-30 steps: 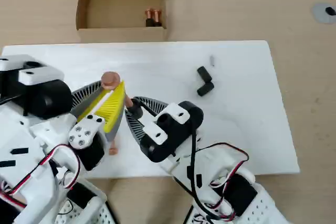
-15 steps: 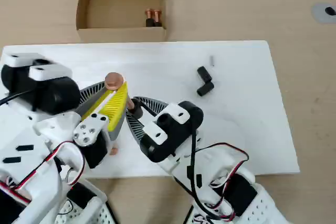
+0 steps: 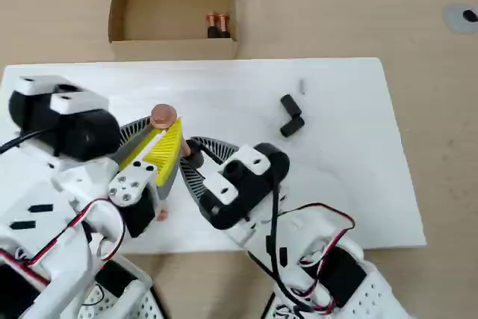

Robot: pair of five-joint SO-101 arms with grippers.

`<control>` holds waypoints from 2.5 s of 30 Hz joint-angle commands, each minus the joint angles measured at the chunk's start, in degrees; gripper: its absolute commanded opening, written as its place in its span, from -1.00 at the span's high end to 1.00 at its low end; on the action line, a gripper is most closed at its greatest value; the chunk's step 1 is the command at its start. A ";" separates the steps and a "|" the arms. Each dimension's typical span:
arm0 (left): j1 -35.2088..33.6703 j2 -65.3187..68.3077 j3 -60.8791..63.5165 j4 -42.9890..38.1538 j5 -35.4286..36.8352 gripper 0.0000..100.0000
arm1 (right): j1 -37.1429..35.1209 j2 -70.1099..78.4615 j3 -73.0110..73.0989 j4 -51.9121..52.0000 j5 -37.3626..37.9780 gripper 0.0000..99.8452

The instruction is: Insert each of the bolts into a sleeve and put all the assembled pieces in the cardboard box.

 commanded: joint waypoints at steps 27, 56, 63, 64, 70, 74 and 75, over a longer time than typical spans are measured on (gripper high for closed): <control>0.53 0.04 7.74 -8.70 -2.99 0.99 | 2.51 -1.36 -2.77 -1.58 -6.51 0.98; -6.95 -0.04 7.65 -16.00 10.46 0.99 | 2.51 -1.36 0.04 -1.58 -6.59 0.98; -6.95 -0.04 2.90 -15.91 10.46 0.99 | 2.51 -1.36 0.04 -1.49 -6.59 0.98; -6.95 -0.04 2.37 -15.82 10.46 0.99 | 2.51 -1.27 0.04 -1.49 -6.59 0.98; -4.66 -0.04 1.23 -14.77 10.46 0.99 | 2.51 -1.01 0.13 -1.58 -6.59 0.98; 0.97 -0.04 1.67 -12.13 10.55 0.99 | 2.51 -1.01 0.13 -1.67 -6.59 0.98; 1.23 -0.04 1.67 -12.13 10.55 0.99 | 2.51 -1.01 0.13 -1.67 -6.59 0.98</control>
